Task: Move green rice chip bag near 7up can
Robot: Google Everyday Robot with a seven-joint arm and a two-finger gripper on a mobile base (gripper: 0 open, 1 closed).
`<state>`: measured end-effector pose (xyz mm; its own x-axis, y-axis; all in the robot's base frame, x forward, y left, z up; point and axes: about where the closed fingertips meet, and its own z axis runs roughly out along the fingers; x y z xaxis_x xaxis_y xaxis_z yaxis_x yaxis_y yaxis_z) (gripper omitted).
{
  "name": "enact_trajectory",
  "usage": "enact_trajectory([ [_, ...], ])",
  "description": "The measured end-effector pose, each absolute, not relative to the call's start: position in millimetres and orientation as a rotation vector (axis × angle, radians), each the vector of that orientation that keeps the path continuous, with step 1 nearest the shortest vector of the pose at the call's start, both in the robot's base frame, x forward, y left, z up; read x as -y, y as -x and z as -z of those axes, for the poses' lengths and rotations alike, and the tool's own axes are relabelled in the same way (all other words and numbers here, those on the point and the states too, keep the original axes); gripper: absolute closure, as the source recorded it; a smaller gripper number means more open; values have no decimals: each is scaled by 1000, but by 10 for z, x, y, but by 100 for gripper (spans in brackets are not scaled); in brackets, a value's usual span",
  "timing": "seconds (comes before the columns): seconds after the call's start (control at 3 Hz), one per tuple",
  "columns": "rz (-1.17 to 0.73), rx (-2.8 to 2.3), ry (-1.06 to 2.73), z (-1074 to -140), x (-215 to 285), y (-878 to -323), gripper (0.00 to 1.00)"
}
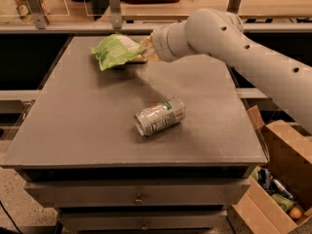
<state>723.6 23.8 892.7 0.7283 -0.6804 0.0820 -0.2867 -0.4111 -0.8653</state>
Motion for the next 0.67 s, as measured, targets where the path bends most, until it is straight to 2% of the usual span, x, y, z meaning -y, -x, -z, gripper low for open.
enact_trajectory([
  [0.33, 530, -735, 2027, -8934, -68, -7108, 100],
  [0.67, 524, -799, 2047, -8841, 323, -6863, 100],
])
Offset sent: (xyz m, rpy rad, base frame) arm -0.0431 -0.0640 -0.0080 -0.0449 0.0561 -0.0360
